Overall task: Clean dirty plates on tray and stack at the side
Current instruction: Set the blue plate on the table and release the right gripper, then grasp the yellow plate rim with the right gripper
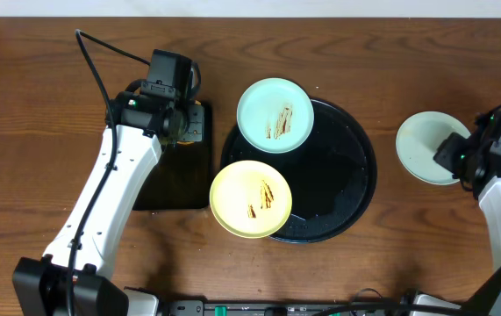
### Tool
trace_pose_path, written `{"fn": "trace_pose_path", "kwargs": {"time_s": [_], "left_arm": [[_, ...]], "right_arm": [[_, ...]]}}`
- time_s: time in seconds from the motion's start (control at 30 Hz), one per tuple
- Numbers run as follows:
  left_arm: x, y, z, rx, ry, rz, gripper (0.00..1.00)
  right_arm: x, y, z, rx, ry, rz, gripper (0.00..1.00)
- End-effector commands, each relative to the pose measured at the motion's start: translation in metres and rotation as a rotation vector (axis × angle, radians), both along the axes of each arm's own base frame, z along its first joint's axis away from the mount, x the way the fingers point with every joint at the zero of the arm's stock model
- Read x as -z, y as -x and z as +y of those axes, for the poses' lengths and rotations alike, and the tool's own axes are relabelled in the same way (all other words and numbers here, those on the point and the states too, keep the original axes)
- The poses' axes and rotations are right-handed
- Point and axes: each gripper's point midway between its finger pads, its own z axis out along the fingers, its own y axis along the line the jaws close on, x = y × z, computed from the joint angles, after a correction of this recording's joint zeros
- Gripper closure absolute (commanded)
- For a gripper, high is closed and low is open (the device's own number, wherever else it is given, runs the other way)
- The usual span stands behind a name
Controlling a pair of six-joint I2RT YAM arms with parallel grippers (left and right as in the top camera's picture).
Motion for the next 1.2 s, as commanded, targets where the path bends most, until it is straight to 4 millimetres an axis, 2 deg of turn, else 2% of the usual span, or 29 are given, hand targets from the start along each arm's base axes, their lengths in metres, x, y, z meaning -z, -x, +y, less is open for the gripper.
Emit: {"fn": "trace_pose_path", "kwargs": {"time_s": [0.0, 0.07, 0.27, 0.33, 0.5, 0.6, 0.77, 1.0, 1.1, 1.17], "left_arm": [[-0.006, 0.0, 0.002, -0.015, 0.006, -0.016, 0.91], [-0.006, 0.0, 0.002, -0.015, 0.006, -0.014, 0.91], [-0.005, 0.0, 0.002, -0.015, 0.006, -0.013, 0.91], [-0.005, 0.0, 0.002, -0.015, 0.006, -0.013, 0.91], [-0.005, 0.0, 0.002, -0.015, 0.006, -0.013, 0.91], [-0.005, 0.0, 0.002, -0.015, 0.005, -0.013, 0.91], [-0.005, 0.0, 0.002, -0.015, 0.005, -0.013, 0.91], [-0.005, 0.0, 0.002, -0.015, 0.005, -0.012, 0.91], [-0.005, 0.0, 0.002, -0.015, 0.005, -0.012, 0.91], [-0.005, 0.0, 0.002, -0.015, 0.005, -0.012, 0.91]], "right_arm": [[-0.011, 0.005, 0.08, -0.237, -0.299, -0.03, 0.66], [-0.008, 0.019, 0.11, -0.325, -0.363, 0.026, 0.65], [0.008, 0.064, 0.184, -0.588, -0.383, 0.208, 0.58], [0.01, 0.076, 0.204, -0.646, -0.388, 0.25, 0.53], [0.017, 0.101, 0.249, -0.734, -0.401, 0.343, 0.53], [0.022, 0.113, 0.266, -0.749, -0.4, 0.393, 0.51], [0.04, 0.128, 0.282, -0.692, -0.362, 0.499, 0.51], [0.062, 0.14, 0.31, -0.637, -0.366, 0.586, 0.51], [0.074, 0.144, 0.313, -0.58, -0.347, 0.623, 0.54], [0.08, 0.144, 0.316, -0.568, -0.344, 0.633, 0.6]]}}
